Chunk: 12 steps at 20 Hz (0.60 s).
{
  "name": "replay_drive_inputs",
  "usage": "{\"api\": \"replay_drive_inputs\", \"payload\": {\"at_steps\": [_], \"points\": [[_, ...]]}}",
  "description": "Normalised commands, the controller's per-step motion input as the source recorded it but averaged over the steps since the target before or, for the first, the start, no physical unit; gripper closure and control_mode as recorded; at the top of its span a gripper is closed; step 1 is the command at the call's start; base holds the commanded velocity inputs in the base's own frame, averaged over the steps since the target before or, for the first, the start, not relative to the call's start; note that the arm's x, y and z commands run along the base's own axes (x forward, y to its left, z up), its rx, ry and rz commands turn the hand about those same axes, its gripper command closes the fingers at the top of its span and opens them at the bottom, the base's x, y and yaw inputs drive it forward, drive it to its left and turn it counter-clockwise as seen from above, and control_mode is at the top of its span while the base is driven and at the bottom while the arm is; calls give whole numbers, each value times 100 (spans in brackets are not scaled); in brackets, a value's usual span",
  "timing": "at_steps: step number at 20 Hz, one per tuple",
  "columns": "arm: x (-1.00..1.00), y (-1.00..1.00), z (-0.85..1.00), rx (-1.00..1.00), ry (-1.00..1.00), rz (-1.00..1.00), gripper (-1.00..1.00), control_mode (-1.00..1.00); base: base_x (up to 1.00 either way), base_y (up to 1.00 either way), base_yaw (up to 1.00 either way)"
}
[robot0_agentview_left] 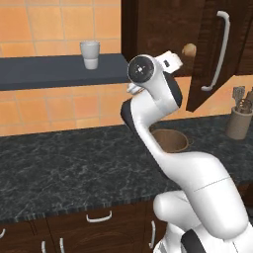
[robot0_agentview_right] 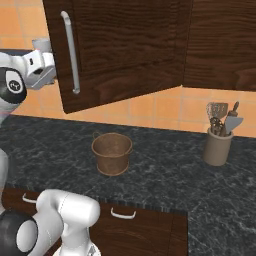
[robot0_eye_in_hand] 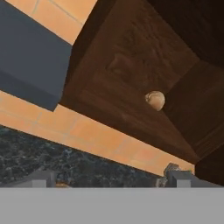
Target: Open the cabinet, pick up the bread from the cabinet and place it in the basket. Then move the basket to the dining counter.
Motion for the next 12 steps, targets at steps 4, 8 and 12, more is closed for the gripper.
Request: {"api": "replay_drive_inputs", "payload": {"at_steps": [4,8,12], "points": [[-22,-90,4,9,0,-10,-100,-100,0,0,0],[-80,-98,3,22,-2,-17,-100,-100,0,0,0],[-85,-100,17,23,-9,-23,-100,-100,0,0,0]]}}
